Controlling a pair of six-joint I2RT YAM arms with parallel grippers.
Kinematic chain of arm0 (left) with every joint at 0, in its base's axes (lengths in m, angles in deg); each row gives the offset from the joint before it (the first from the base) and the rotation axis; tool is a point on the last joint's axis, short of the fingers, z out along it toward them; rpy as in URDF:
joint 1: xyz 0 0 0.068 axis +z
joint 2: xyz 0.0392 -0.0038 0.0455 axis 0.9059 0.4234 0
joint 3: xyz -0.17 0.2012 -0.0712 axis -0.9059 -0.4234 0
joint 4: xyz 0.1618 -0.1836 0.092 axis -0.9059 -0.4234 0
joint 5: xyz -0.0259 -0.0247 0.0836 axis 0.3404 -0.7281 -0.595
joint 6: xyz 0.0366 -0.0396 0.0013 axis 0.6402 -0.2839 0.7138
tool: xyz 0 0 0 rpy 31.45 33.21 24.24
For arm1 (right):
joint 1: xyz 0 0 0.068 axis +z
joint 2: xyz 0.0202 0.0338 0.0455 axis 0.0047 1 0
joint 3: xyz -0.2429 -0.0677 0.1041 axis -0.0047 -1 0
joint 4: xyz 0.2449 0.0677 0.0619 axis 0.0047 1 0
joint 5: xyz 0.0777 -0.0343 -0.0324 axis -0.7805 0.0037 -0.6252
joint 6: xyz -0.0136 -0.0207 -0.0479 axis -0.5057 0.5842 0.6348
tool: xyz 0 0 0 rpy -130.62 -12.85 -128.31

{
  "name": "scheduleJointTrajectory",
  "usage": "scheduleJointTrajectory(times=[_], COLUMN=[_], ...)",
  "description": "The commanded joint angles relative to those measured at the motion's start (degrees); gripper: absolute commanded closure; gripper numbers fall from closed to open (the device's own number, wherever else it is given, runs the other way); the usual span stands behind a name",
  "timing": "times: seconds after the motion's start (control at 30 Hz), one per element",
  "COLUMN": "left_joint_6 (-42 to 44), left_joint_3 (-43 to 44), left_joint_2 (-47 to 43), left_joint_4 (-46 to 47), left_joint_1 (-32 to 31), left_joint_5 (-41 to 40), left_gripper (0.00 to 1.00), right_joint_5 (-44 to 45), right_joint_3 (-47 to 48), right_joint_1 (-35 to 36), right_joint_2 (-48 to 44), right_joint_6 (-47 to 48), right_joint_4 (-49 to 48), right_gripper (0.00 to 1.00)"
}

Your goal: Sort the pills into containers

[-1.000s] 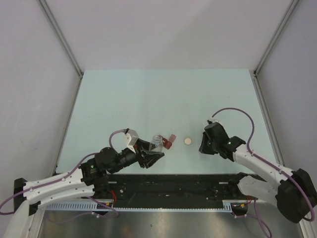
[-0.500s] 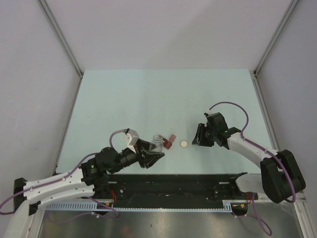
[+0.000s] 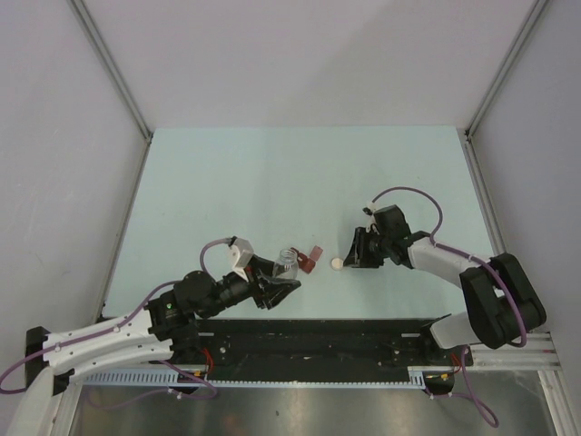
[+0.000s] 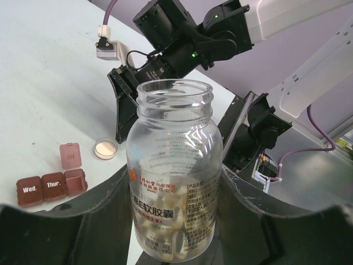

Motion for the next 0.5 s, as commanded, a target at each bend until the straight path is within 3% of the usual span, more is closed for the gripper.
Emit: scheduleJointTrajectory(times=[0.0, 0.27, 0.47], left_joint_6=[-0.41, -0.41, -0.41], left_joint_3=[-0.31, -0.75, -1.02], left_joint_2=[-0.8, -1.68, -2.38], left_joint_4=[2.02, 1.93, 1.84], left_joint_1=[-0.21, -0.21, -0.21], left_joint_5=[0.29, 0.29, 0.11], left_gripper=[1.0, 1.0, 1.0], right_joint_5=[-1.26, -1.09, 0.41], right_joint_3=[1.85, 1.85, 1.76], right_joint_1=[-0.26, -0.26, -0.34], right_joint_2=[1.62, 4.96, 6.02], right_joint_6=[0.88, 0.0, -0.18], right_joint_4=[-3.34, -5.62, -5.71], right_gripper=[0.61, 0.59, 0.64])
